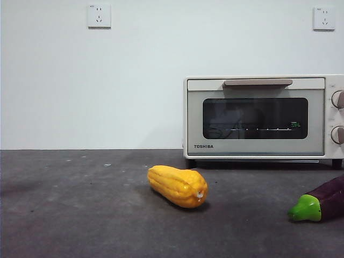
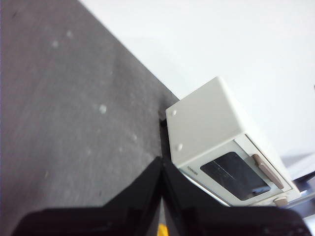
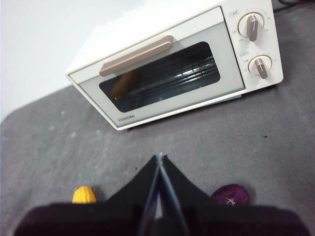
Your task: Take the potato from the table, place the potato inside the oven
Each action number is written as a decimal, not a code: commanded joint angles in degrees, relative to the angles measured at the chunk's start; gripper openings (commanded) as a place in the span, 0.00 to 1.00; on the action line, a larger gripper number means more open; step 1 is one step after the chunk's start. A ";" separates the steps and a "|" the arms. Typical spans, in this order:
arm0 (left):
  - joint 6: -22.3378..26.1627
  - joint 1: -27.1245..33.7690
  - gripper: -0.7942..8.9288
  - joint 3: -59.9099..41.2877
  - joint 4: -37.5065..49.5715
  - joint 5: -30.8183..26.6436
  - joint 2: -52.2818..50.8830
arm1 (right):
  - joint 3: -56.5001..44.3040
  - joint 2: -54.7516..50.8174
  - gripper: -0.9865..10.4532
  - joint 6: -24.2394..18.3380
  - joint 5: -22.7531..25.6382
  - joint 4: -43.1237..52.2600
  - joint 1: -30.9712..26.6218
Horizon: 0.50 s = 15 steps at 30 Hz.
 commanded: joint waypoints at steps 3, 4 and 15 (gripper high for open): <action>6.43 -1.95 0.08 8.41 0.48 2.19 10.05 | 4.87 5.38 0.09 -2.51 0.72 -2.64 0.00; 6.43 -2.56 0.08 10.29 0.50 2.16 12.22 | 5.81 6.36 0.09 -3.17 1.42 -3.65 0.00; 7.13 -12.44 0.08 30.01 1.25 5.92 34.60 | 14.51 8.94 0.09 -9.27 7.63 -8.00 0.00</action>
